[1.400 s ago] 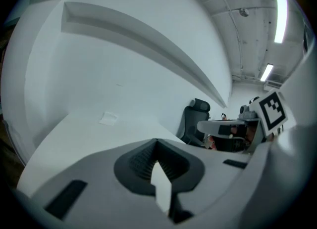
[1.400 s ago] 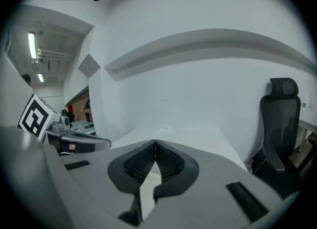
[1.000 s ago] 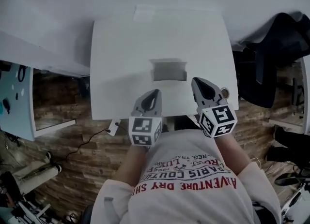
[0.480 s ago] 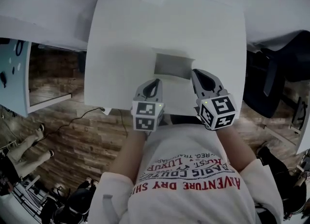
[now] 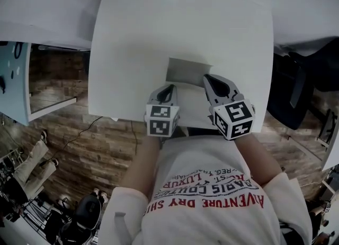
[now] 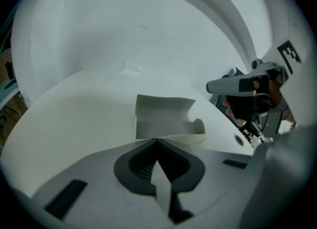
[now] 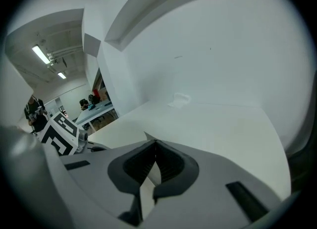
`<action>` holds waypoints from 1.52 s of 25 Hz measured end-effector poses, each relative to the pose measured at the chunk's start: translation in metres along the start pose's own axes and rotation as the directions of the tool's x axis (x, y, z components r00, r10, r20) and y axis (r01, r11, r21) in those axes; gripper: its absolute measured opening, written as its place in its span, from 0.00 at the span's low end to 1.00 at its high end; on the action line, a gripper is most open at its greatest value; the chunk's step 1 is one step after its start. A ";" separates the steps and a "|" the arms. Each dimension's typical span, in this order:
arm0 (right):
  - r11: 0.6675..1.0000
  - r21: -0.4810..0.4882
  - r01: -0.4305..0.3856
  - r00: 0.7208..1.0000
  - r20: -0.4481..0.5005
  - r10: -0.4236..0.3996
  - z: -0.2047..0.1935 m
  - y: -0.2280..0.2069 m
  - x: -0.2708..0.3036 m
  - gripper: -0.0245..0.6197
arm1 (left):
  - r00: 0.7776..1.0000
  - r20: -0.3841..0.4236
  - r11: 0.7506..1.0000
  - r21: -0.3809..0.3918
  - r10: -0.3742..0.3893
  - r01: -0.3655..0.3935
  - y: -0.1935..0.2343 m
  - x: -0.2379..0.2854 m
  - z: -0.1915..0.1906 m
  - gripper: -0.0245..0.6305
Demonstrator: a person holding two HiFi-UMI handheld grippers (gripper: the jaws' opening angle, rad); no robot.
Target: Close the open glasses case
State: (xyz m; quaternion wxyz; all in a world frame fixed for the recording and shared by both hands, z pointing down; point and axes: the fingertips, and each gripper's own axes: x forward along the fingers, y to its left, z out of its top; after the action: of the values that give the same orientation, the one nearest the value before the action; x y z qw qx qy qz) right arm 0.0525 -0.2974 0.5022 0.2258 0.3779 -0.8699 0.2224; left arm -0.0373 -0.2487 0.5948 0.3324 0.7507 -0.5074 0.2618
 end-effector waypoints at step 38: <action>1.000 -0.007 0.026 0.982 -0.185 -0.026 -0.023 -0.020 0.041 0.06 | 0.999 -0.019 0.999 -0.042 -0.030 0.029 0.009 0.010 -0.003 0.03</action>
State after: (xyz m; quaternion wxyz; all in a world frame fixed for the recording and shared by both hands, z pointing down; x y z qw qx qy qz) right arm 0.0475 -0.3199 0.5474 0.3092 0.3665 -0.8407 0.2516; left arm -0.0425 -0.2547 0.6059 0.3568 0.7484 -0.4985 0.2533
